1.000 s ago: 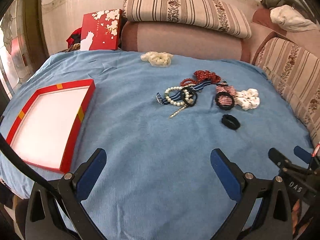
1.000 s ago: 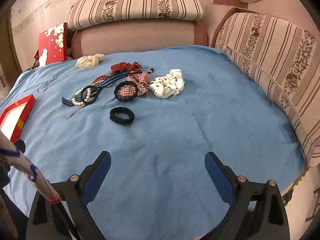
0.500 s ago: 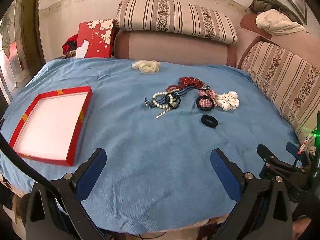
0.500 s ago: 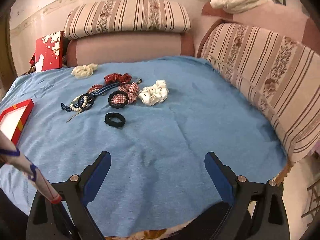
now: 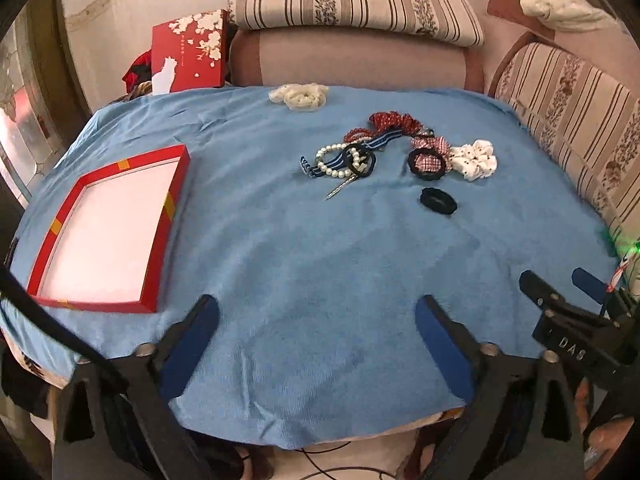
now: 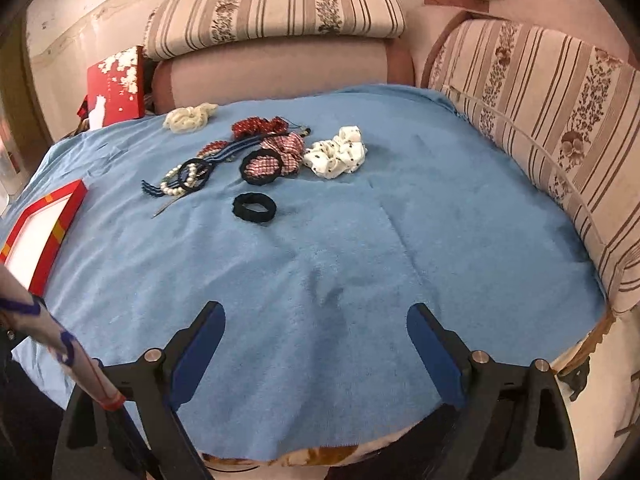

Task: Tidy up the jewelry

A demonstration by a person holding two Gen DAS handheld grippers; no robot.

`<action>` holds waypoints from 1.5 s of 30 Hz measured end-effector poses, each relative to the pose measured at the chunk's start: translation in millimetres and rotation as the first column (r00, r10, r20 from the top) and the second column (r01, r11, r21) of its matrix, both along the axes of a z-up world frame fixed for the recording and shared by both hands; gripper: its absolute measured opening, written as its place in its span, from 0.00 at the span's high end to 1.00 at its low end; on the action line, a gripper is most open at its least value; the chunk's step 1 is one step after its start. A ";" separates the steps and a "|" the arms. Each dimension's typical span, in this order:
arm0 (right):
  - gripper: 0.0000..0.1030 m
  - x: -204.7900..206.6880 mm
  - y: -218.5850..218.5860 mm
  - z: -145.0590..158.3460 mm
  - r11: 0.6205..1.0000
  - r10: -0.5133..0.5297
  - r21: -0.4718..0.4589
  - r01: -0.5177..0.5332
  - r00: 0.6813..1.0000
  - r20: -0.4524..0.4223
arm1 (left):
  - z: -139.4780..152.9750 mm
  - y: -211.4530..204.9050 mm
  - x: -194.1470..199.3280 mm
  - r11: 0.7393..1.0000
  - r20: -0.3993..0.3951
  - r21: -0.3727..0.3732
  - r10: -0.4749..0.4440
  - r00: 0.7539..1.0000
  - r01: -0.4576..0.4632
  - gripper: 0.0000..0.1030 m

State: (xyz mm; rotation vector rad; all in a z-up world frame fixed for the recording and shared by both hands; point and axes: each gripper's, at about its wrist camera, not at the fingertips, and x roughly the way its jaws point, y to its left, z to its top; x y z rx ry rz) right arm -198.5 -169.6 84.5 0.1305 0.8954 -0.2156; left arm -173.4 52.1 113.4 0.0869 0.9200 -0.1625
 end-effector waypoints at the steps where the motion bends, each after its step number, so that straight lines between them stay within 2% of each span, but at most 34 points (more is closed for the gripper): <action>1: 0.11 1.7 -2.7 -1.3 1.000 0.000 0.012 0.000 1.000 -0.004 | -1.9 -1.3 4.6 1.000 -0.013 0.003 -0.004 1.000 0.004 0.21; 3: 0.12 6.1 -7.7 -3.3 1.000 -0.004 0.019 0.004 1.000 -0.006 | -6.8 -4.1 13.7 1.000 -0.040 0.007 -0.015 0.999 0.015 0.35; 4: 0.12 9.0 -9.7 -4.6 1.000 -0.003 0.016 0.004 1.000 -0.007 | -9.8 -5.4 18.4 1.000 -0.051 0.011 -0.019 0.999 0.020 0.36; 7: 0.19 19.2 -13.0 -6.1 1.000 0.016 0.014 -0.016 1.000 -0.002 | -17.8 -8.0 33.0 0.999 -0.069 0.032 -0.017 0.997 0.019 0.36; 16: 0.20 68.2 -11.2 -14.0 0.986 0.142 0.092 -0.139 0.989 -0.032 | -36.1 -11.4 77.2 0.997 -0.099 0.066 -0.020 0.995 0.027 0.36; 25: 0.22 110.9 -8.6 -17.9 0.975 0.186 0.125 -0.185 0.982 -0.001 | -41.8 18.3 131.3 0.998 -0.081 0.060 -0.015 0.997 0.020 0.36; 32: 0.26 139.4 -6.3 -36.4 0.968 0.191 0.176 -0.180 0.980 -0.048 | -52.3 20.1 179.0 0.999 -0.131 -0.017 -0.036 0.991 0.034 0.36; 41: 0.36 153.0 -10.7 -57.8 0.958 0.189 0.234 -0.167 0.979 -0.077 | -51.8 -31.9 228.5 0.975 -0.123 -0.100 -0.210 0.970 0.198 0.36; 45: 0.39 155.6 -13.4 -61.9 0.954 0.187 0.251 -0.163 0.980 -0.073 | -67.1 -50.4 253.8 0.963 -0.173 -0.144 -0.250 0.953 0.227 0.38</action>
